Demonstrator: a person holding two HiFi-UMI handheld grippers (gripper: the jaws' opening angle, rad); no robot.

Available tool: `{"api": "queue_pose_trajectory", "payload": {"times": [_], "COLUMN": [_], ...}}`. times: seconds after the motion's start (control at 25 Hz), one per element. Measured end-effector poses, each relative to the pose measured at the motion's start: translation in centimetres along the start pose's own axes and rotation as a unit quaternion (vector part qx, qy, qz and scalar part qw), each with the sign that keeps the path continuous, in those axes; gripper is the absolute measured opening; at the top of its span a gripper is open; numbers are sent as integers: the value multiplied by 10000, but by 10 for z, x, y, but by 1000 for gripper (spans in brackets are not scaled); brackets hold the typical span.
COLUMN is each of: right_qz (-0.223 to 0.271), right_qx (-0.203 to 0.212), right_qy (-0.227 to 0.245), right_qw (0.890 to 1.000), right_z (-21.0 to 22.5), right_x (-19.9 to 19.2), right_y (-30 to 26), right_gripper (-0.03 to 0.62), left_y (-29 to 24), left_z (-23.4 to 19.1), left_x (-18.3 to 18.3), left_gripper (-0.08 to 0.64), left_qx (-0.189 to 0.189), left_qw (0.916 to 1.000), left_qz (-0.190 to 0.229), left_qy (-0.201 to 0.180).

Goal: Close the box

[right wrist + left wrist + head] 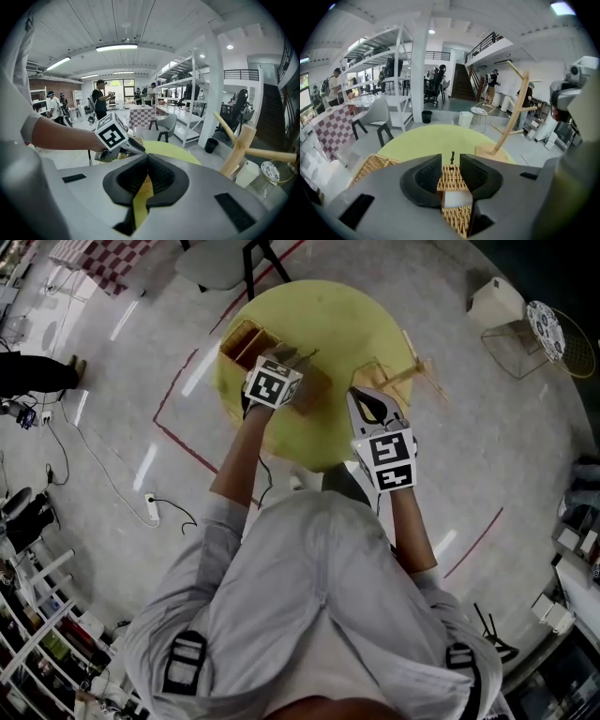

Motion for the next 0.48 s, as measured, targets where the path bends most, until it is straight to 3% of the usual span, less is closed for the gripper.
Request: {"api": "queue_pose_trajectory", "payload": {"times": [0.28,0.48], "right_qz": [298,556], "right_qx": [-339,-619], "right_qy": [264,388], "right_qw": [9986,9958], "right_z": [-5,-12], "right_x": [17,35], "right_y": [33,57], "right_gripper": [23,23], "left_y": [81,142], "left_z": [12,25], "left_x": [1,-1], "left_gripper": [66,51], "left_qx": [107,39], "left_qw": [9959,9840], "left_qz": [897,1782], "left_qy": [-3,78]}}
Point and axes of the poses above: the fingertips, and each gripper's own axes: y backward along the fingers, z to its right, x out of its top, the point moved 9 cm from there along y, backward along the fingers, and after that the axes turned 12 degrees about y, right-handed, at the moved point
